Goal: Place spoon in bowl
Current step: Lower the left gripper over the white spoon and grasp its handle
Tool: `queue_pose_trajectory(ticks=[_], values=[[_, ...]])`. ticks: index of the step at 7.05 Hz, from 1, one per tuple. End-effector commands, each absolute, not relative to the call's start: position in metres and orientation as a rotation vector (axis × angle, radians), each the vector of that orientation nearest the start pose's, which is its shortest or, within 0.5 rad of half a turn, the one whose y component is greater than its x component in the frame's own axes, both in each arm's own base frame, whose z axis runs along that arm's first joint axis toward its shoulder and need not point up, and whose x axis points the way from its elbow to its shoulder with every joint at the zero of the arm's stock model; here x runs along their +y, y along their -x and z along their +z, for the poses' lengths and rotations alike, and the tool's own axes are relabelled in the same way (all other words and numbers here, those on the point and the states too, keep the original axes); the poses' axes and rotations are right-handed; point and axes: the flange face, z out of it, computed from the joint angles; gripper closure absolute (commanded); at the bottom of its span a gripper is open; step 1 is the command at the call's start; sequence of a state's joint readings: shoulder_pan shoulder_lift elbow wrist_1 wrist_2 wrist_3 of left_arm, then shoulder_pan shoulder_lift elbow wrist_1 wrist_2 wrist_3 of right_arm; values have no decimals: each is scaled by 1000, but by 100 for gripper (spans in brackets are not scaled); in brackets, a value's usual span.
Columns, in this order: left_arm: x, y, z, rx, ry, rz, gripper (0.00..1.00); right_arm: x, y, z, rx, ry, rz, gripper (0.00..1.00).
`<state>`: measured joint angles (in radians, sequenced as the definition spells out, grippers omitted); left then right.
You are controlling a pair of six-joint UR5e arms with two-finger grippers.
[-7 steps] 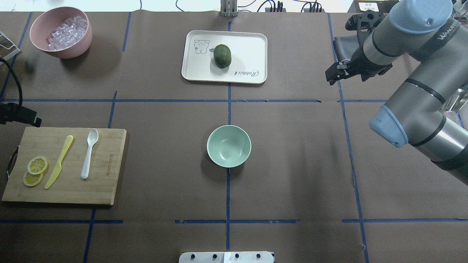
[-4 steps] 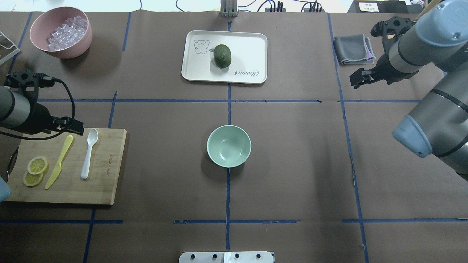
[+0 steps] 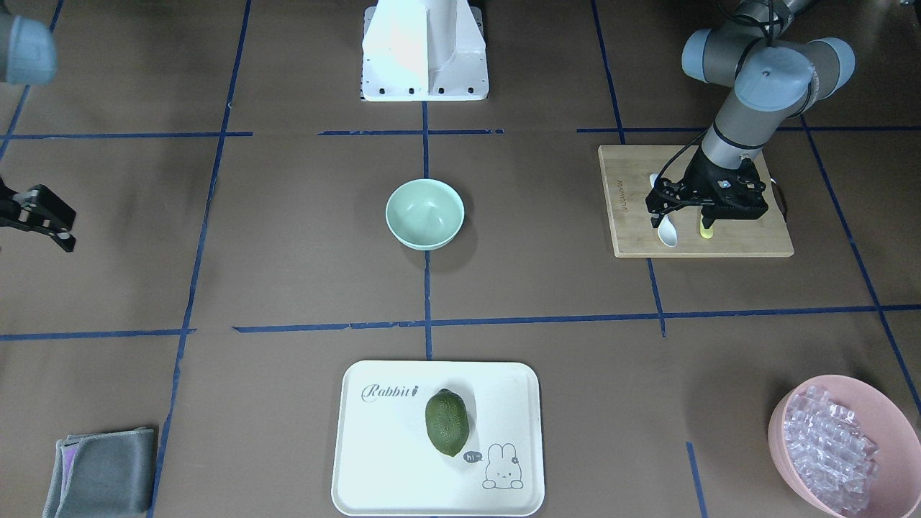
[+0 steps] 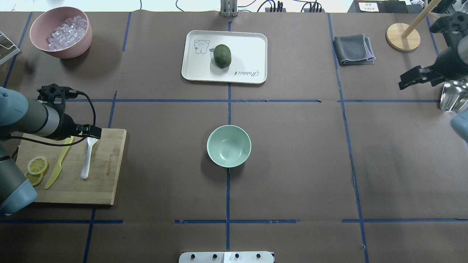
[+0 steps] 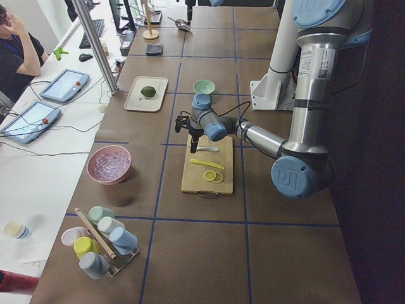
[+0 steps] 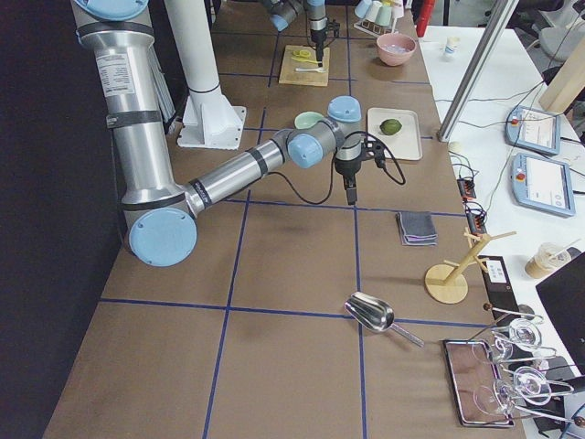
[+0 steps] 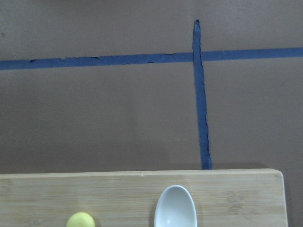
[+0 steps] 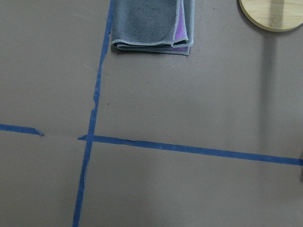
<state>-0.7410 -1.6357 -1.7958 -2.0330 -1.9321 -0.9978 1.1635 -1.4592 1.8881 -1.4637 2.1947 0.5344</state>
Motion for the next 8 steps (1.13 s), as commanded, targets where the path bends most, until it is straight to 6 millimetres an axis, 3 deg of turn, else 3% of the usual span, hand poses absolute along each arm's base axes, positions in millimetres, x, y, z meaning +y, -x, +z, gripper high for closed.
queue_pose_trajectory(ticks=[1, 3, 5, 8], values=[[-428, -339, 473, 808, -172, -4, 2, -511, 120, 456, -793, -171, -59, 0], [-414, -353, 474, 805, -153, 26, 3, -512, 120, 460, -791, -165, -55, 0], [-414, -354, 477, 800, -146, 26, 10, -511, 120, 459, -798, -160, -53, 0], [-413, -355, 481, 796, -142, 27, 28, -512, 121, 463, -797, -151, -49, 0]])
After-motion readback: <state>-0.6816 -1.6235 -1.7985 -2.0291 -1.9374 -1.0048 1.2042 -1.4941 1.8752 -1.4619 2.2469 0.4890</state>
